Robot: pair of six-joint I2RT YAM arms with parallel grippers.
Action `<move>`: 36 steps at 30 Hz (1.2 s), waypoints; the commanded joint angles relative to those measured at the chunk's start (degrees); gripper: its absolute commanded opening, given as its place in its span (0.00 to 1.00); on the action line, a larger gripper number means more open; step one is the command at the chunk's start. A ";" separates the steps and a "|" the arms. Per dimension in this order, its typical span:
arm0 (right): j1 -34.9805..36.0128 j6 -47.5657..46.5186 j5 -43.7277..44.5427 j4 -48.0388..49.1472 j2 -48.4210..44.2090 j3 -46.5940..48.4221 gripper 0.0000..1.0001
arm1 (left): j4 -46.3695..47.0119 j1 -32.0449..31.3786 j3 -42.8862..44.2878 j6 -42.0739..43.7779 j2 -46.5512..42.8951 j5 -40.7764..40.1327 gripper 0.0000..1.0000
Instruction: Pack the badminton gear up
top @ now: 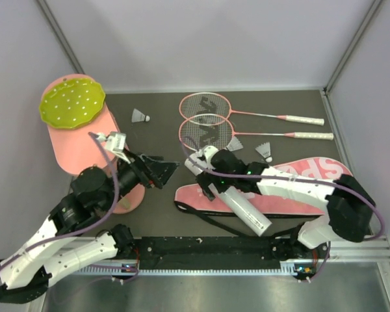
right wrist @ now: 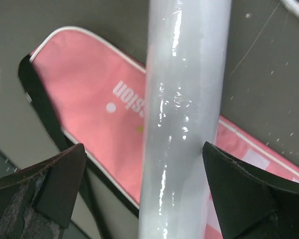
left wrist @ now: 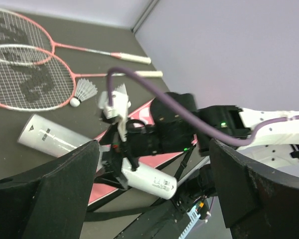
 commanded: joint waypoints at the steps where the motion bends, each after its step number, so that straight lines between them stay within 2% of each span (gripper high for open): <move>1: 3.03 -1.19 11.95 0.02 7.99 7.02 0.99 | -0.66 0.17 1.12 2.27 -3.36 -2.62 0.95; 9: 4.09 -6.36 22.59 -0.07 14.78 10.63 0.99 | -4.18 0.17 1.30 3.76 -6.53 -4.90 0.96; 15: 4.01 -12.34 21.29 2.22 19.17 12.83 0.98 | -4.53 0.16 1.38 4.73 -5.92 -5.43 0.96; 21: 4.01 -12.79 17.95 3.89 20.23 13.97 0.83 | -4.53 0.17 0.94 5.08 -5.48 -4.99 0.96; 24: 4.01 -13.06 16.10 4.07 19.00 13.53 0.71 | -4.71 0.17 1.12 5.52 -5.21 -5.26 0.96; 29: 3.92 -16.48 11.98 3.98 10.84 11.34 0.66 | -6.46 0.08 2.43 5.96 -3.46 -5.34 0.97; 31: 3.83 -20.34 6.21 5.73 7.33 8.20 0.63 | -7.77 0.08 3.23 5.87 -2.76 -5.00 0.97; 34: 3.40 -25.18 -3.37 13.53 -2.07 0.48 0.55 | -8.66 0.17 3.49 4.91 -1.87 -4.55 0.97; 36: 3.30 -26.32 -7.52 20.71 -8.84 -3.67 0.53 | -9.01 0.08 3.23 3.59 -1.87 -4.38 0.95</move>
